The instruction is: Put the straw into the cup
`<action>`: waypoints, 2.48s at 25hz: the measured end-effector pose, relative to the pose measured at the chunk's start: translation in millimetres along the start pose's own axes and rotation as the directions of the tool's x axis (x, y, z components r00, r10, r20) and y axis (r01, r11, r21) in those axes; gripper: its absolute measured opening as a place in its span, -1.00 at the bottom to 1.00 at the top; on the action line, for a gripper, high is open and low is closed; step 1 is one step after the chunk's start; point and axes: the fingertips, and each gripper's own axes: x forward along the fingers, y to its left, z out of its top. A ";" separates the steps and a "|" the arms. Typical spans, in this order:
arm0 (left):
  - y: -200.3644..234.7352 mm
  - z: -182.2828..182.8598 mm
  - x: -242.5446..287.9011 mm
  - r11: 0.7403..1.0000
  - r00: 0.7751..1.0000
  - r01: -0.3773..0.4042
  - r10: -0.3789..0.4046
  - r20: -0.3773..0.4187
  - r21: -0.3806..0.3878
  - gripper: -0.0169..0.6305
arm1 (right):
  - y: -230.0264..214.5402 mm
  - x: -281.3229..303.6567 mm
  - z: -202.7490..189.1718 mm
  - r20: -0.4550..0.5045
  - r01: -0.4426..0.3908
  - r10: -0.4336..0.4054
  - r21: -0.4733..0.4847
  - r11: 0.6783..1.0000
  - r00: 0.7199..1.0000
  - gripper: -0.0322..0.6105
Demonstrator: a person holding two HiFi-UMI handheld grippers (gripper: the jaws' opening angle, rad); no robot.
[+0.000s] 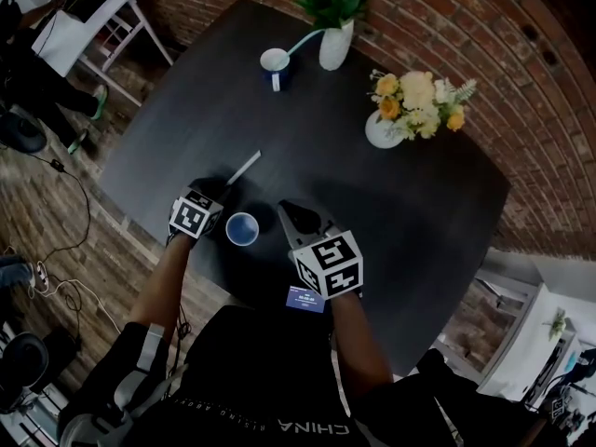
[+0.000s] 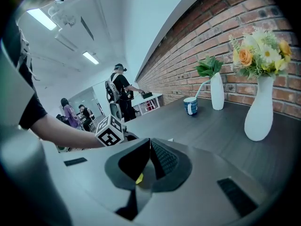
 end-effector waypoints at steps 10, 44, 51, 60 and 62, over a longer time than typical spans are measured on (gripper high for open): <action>-6.1 7.7 -8.7 0.998 0.996 0.048 -0.045 0.082 -0.039 -0.80 | -0.6 -2.8 -1.4 -0.001 0.006 -0.005 0.004 1.000 1.000 -0.88; -127.5 63.3 -188.3 0.950 0.774 0.306 -0.288 0.564 0.066 -0.80 | 69.0 -16.1 68.3 0.286 -0.287 0.191 0.348 0.892 0.939 -0.59; -133.5 57.3 -194.0 0.955 0.771 0.291 -0.267 0.578 0.053 -0.80 | 79.4 -21.6 69.1 0.292 -0.295 0.199 0.334 0.895 0.936 -0.72; -137.4 49.4 -196.4 0.965 0.789 0.252 -0.245 0.564 0.066 -0.79 | 95.1 -25.1 70.5 0.290 -0.317 0.230 0.303 0.899 0.929 -0.76; -138.1 46.6 -196.5 0.968 0.797 0.242 -0.239 0.554 0.070 -0.79 | 96.2 -27.0 71.7 0.295 -0.319 0.231 0.301 0.899 0.927 -0.76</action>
